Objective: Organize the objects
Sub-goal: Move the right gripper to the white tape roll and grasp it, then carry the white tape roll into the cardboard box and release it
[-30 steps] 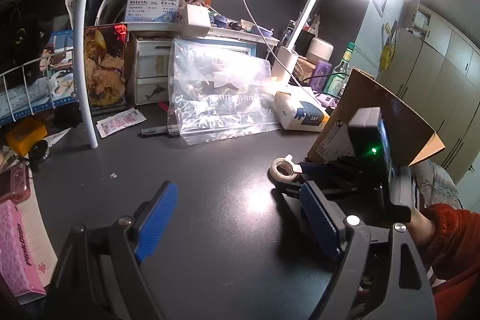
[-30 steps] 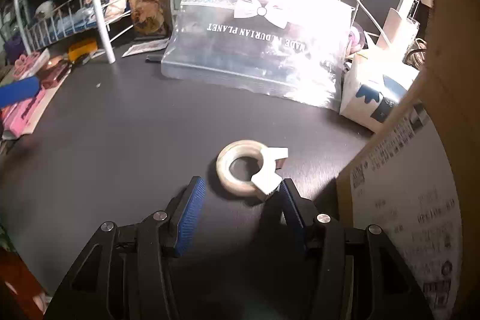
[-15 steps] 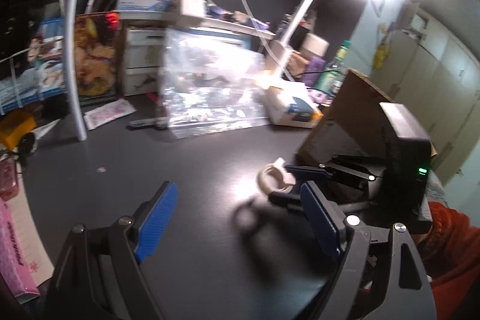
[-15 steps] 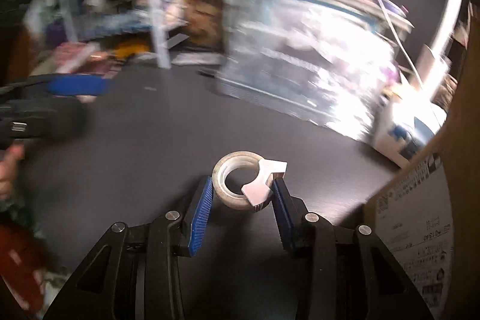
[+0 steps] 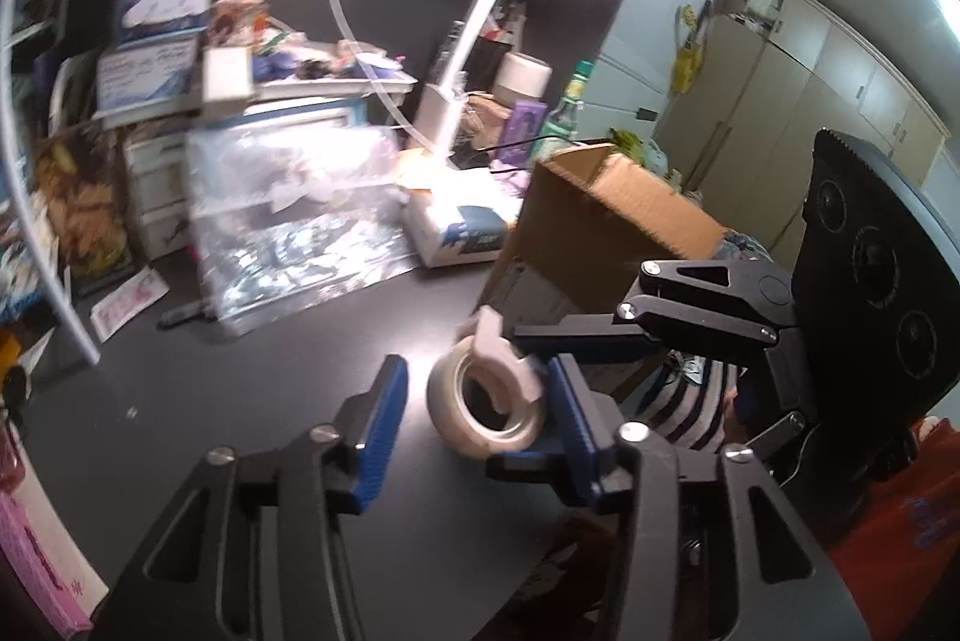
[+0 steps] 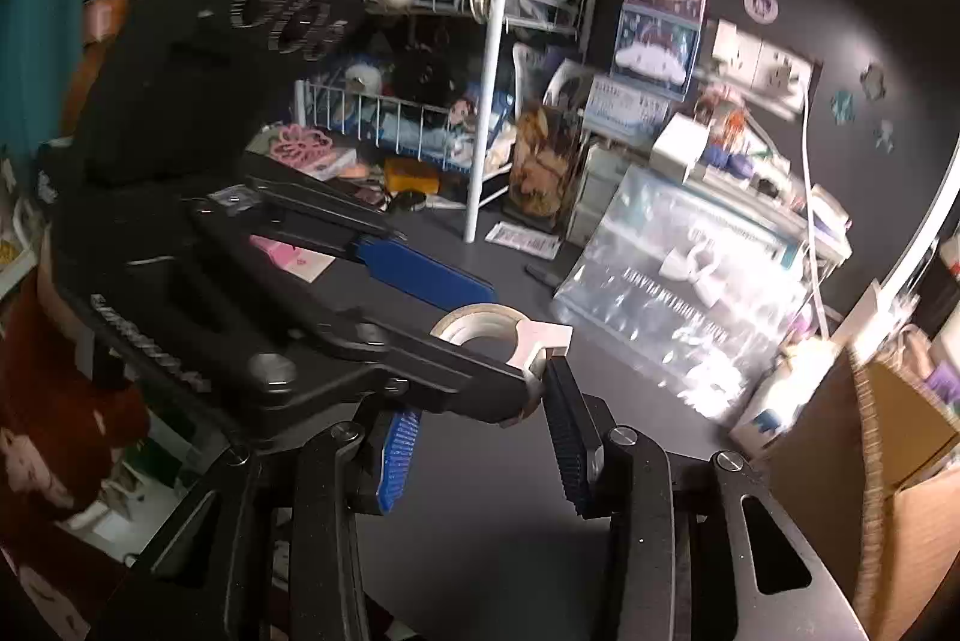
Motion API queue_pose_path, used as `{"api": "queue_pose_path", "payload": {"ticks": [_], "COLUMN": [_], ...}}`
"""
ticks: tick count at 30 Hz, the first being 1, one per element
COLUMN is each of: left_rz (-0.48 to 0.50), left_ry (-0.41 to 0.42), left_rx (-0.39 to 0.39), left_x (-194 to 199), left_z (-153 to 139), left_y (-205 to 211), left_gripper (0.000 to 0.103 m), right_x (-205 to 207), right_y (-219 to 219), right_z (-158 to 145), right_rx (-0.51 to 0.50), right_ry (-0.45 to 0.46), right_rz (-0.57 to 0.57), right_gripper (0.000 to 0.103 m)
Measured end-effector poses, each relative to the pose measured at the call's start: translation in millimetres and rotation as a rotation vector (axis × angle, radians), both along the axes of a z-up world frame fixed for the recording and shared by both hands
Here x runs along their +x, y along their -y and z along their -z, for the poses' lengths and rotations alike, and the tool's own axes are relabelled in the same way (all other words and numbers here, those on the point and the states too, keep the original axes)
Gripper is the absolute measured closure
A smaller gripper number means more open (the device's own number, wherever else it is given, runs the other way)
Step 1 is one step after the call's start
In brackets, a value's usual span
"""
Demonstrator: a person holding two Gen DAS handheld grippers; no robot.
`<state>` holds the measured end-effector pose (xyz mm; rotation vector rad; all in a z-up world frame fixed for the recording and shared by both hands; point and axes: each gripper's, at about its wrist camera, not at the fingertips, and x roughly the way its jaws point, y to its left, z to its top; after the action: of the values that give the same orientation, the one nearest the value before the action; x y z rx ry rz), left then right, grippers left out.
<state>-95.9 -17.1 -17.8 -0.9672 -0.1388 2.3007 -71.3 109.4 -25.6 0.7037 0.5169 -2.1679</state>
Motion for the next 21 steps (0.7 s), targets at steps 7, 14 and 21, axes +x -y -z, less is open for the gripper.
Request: {"api": "queue_pose_path", "payload": {"ticks": [7, 14, 21], "left_rz": [0.053, 0.135, 0.203], "left_ry": [-0.052, -0.054, 0.025], "left_rx": [-0.091, -0.105, -0.142], "left_x": [-14.1, -46.4, -87.2], "left_z": [-35.5, -59.8, -49.7], "left_y": [-55.2, -117.4, -176.6], "left_gripper": [0.071, 0.071, 0.072], "right_x": [-0.7, -19.9, -52.7], "right_y": [-34.3, -94.9, -150.1], "right_z": [-25.6, -54.3, -51.7], "right_rx": [0.013, -0.012, -0.008], "right_ry": [-0.062, -0.047, 0.057], "right_rz": [0.045, 0.137, 0.231], "right_gripper": [0.068, 0.068, 0.068]}}
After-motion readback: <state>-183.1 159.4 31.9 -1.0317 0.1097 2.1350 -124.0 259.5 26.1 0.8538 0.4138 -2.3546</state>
